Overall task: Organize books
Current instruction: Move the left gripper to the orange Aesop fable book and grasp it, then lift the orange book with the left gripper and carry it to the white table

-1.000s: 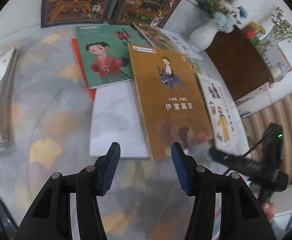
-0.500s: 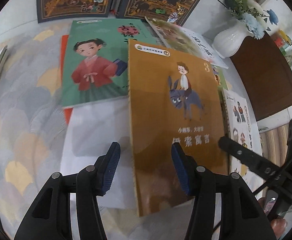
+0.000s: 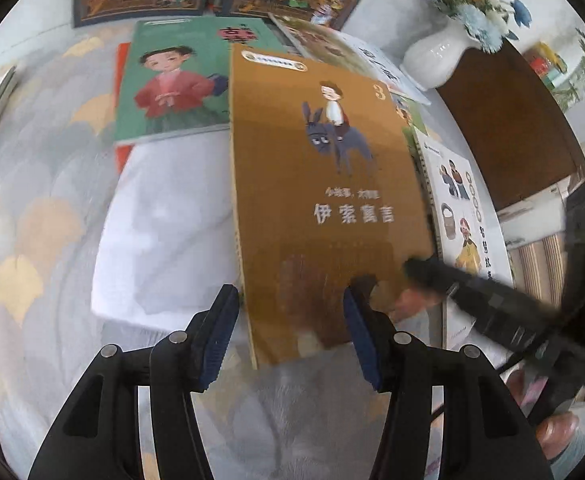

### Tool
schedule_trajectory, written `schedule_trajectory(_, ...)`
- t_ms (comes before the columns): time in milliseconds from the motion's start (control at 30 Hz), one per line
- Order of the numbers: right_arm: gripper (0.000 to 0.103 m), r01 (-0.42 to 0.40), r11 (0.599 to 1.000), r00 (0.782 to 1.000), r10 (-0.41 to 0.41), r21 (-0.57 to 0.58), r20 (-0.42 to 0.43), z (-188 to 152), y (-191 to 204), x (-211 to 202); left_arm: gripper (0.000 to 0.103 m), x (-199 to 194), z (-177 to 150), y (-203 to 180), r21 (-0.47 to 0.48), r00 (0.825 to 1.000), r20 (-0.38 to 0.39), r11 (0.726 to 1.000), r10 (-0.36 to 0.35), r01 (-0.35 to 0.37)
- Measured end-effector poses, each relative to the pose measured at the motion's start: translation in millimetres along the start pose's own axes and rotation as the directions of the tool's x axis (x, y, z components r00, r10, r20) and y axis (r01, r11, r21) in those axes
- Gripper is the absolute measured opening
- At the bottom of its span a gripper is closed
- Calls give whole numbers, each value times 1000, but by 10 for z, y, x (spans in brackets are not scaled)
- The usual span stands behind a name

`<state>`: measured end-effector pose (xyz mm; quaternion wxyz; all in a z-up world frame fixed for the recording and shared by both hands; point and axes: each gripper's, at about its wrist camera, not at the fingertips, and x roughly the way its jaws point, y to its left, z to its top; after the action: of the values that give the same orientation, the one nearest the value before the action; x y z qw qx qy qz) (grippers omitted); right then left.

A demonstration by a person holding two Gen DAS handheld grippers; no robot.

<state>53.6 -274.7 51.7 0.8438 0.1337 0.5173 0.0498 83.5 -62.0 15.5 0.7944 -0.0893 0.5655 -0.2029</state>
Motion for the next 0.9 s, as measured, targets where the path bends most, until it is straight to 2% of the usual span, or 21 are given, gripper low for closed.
schedule_trajectory(67,41,24,1000,1000,-24,-15,-1,191,-20,45,51,-6,18,68,-41,1000,6,999,-18,18)
schedule_trajectory(167,41,46,999,995,-46,-1,-85,404,-118,286,51,-14,107,109,-84,1000,20,996,-23,25)
schedule_trajectory(300,39,126,992,987,-124,19,-104,412,-137,413,51,48,232,148,-104,999,30,994,-11,14)
schedule_trajectory(467,43,77,997,989,-76,8,-125,327,-60,408,52,106,314,187,-135,996,21,987,-81,83)
schedule_trajectory(500,43,73,997,989,-72,-1,-129,298,-48,399,52,95,302,192,-135,997,24,988,-76,78)
schedule_trajectory(667,43,-13,1000,982,15,9,-190,37,-26,331,52,-23,42,317,-162,993,5,980,-119,119)
schedule_trajectory(733,43,-85,996,973,85,10,-213,-161,-22,239,52,-81,-145,351,-159,993,-15,981,-113,109)
schedule_trajectory(833,43,-203,978,941,206,40,-270,-518,-73,119,52,-140,-547,423,-172,991,-75,981,-109,95)
schedule_trajectory(867,43,-253,964,915,264,76,-305,-671,-135,105,52,-152,-710,449,-181,987,-101,978,-126,107)
schedule_trajectory(900,43,-277,955,899,297,106,-323,-759,-183,100,52,-174,-815,459,-184,983,-108,975,-146,124)
